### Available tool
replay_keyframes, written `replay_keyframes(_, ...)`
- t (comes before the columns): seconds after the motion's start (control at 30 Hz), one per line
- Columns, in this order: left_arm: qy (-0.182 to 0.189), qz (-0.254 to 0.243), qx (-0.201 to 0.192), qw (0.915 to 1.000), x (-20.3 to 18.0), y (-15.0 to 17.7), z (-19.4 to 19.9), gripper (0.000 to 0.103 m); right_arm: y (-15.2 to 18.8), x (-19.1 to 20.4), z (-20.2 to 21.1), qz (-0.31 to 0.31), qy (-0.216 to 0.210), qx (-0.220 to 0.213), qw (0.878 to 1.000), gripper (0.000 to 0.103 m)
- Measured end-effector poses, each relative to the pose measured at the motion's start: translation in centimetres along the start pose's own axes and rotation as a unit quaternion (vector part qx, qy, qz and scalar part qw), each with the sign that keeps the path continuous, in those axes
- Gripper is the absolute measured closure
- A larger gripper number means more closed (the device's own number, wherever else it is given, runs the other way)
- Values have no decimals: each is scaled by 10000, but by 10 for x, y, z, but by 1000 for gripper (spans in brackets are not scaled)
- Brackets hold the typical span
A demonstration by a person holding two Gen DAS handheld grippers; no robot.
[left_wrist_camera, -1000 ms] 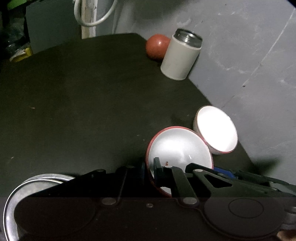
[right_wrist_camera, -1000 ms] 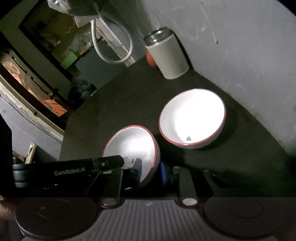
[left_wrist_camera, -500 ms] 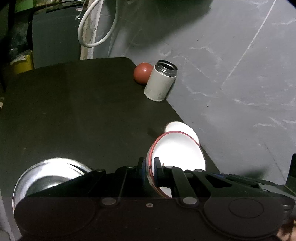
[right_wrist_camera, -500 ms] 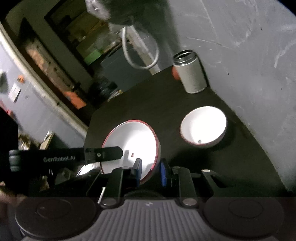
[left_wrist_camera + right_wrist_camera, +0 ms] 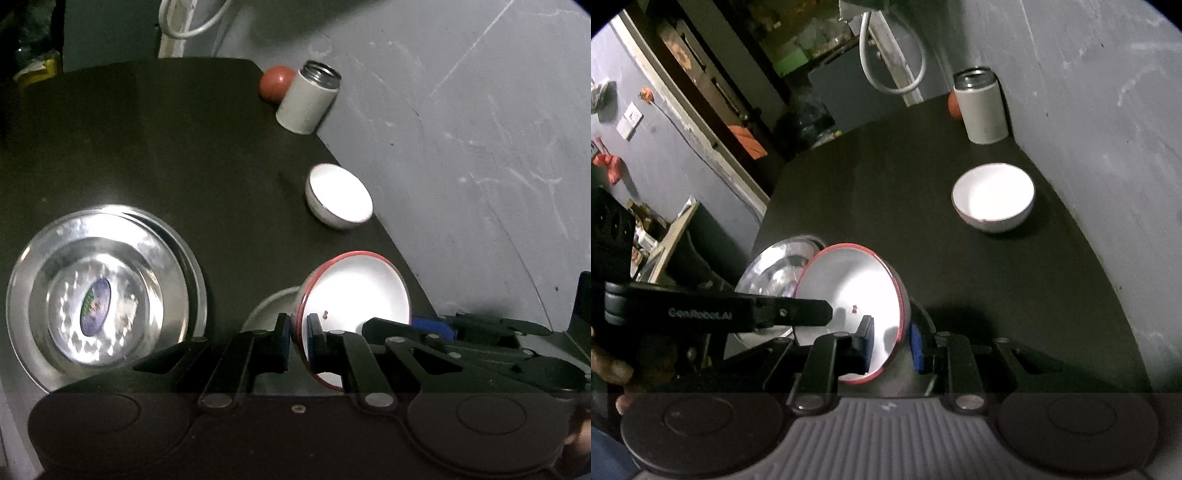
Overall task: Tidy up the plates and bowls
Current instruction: 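Lift the white bowl with the left gripper and carry it over the steel bowl, then lower the white bowl into the steel bowl and open the left gripper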
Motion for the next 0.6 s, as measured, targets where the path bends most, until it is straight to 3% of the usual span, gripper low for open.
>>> replay_keyframes(0.6,-326,506,674,9959,17,32,-8,94,24,11,-12,245,-83,696,9972,79)
Point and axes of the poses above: each gripper's, at about its wrist camera, not at the fingertips, and z roughly against the way its jaws point, x to its left, y to its underside, the point moved 10 cm from there along -z, roughly the way its jaws point, and after that the axes turned 2 degrees about -x, right-handed, at the moved point
